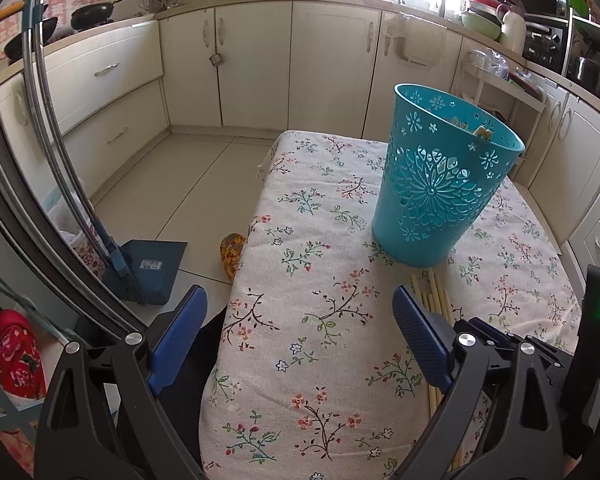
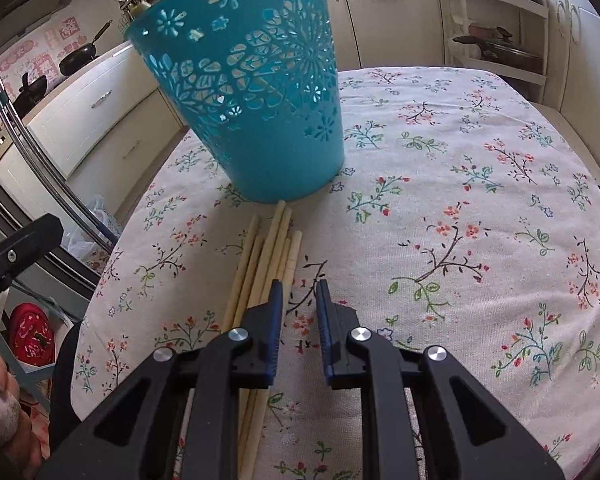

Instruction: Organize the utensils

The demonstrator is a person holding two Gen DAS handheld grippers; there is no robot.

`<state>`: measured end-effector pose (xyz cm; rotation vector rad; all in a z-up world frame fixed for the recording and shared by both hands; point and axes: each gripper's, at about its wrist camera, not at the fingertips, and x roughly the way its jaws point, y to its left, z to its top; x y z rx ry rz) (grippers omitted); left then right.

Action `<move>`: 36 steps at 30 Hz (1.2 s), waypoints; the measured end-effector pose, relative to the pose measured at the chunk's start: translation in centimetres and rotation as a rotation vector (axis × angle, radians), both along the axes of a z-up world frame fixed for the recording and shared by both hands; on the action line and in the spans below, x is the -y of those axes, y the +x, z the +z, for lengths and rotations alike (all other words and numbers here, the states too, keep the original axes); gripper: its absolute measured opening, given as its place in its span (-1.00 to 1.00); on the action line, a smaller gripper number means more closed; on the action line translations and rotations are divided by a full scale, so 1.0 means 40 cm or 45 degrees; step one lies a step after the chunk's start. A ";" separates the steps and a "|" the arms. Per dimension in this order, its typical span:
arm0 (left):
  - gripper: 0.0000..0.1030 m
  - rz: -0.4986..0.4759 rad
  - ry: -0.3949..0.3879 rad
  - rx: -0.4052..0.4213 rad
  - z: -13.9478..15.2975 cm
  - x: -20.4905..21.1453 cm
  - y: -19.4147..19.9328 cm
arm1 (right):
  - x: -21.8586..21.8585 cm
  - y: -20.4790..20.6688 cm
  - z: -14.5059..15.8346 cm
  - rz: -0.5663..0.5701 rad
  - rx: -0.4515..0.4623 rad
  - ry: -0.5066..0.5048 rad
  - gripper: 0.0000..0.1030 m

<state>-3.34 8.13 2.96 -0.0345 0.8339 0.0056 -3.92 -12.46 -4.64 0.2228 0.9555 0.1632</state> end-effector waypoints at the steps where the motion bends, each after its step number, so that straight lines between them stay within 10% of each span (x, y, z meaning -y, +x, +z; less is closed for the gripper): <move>1: 0.74 -0.004 0.003 -0.004 -0.002 0.002 0.000 | -0.004 0.000 0.000 0.005 0.002 -0.005 -0.66; 13: 0.74 -0.162 0.008 -0.179 -0.100 0.096 0.053 | 0.011 0.000 0.005 0.061 0.005 -0.156 -0.85; 30: 0.74 -0.218 0.111 -0.304 -0.215 0.205 0.133 | 0.072 -0.002 -0.006 0.015 0.033 -0.021 -0.84; 36: 0.28 -0.243 0.095 -0.293 -0.200 0.211 0.170 | 0.081 0.005 -0.008 0.000 0.023 0.016 -0.84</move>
